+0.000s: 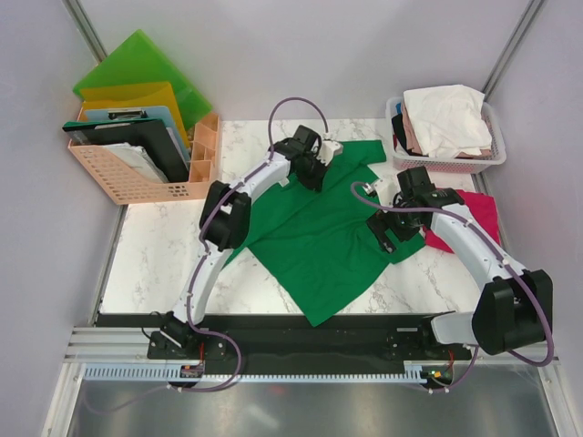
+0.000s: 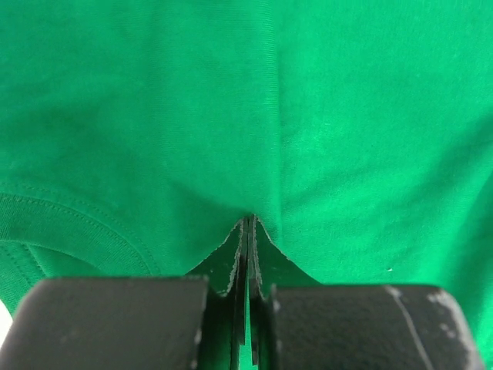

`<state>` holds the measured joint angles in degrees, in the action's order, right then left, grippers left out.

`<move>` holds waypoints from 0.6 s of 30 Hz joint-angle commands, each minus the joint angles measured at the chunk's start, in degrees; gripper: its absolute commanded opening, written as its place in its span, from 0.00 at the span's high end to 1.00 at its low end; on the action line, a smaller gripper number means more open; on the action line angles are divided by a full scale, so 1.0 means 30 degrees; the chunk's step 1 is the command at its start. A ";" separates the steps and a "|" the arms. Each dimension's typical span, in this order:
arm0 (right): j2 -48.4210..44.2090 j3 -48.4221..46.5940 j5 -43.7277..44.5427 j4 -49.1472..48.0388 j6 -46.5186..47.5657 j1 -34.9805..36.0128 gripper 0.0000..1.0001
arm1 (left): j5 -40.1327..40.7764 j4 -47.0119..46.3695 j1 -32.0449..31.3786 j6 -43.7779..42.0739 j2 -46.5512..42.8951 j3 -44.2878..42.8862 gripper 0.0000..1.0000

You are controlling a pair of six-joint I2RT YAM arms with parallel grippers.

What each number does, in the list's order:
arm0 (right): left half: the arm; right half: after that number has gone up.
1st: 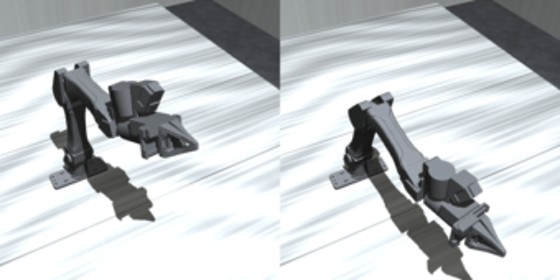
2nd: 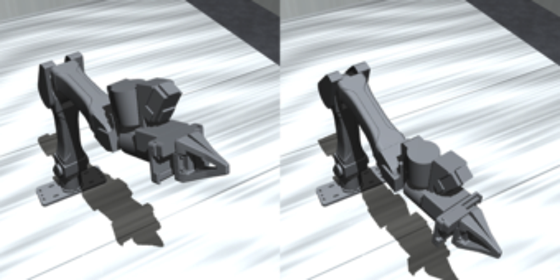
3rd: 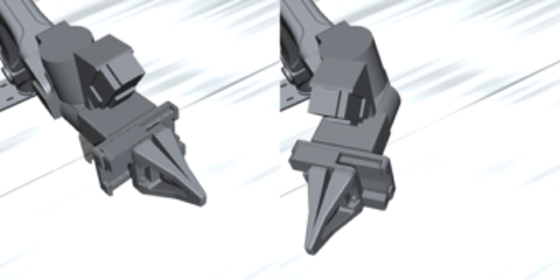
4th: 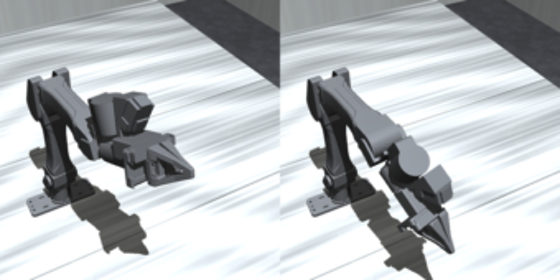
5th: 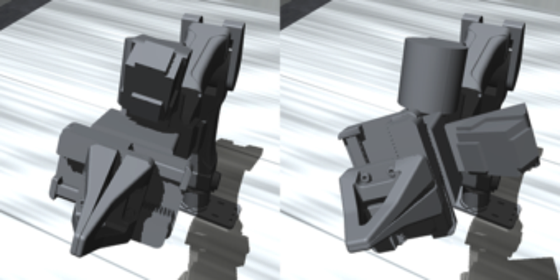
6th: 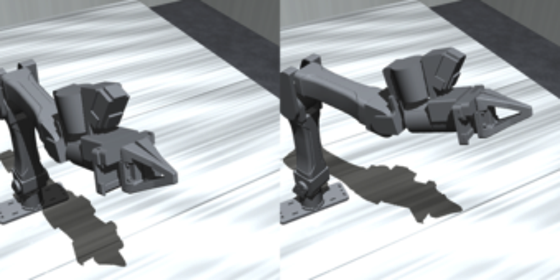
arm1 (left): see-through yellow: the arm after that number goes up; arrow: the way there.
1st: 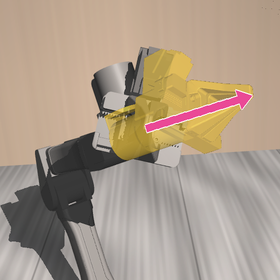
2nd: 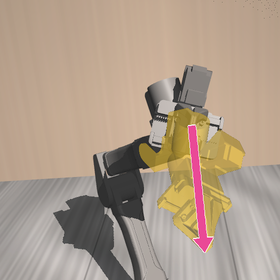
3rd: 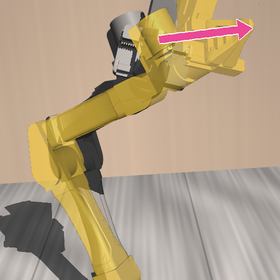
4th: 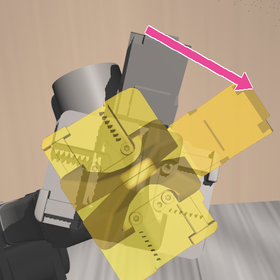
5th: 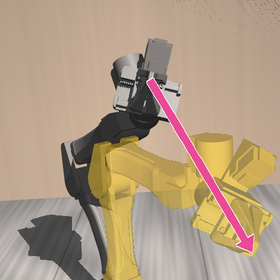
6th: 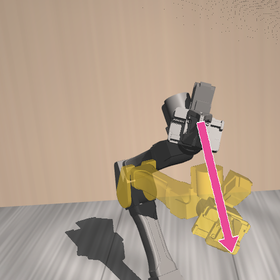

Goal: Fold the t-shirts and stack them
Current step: Flatten out the tshirt

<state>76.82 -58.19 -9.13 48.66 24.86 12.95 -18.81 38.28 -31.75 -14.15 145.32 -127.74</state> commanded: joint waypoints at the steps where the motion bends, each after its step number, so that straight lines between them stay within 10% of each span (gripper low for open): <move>1: -0.0673 0.0062 -0.0327 0.0096 0.0004 -0.0098 0.02 | 0.0384 0.1683 0.2024 0.1199 0.0722 0.0834 0.98; 18: -0.1846 -0.0115 -0.0210 0.1210 0.0384 -0.0040 0.02 | -0.0645 -0.1184 0.5601 0.4539 -0.5251 0.8474 0.98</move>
<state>71.99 -57.89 -9.13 51.75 25.54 12.88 -23.79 34.54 -15.99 -3.73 133.45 -107.02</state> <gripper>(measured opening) 0.982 0.026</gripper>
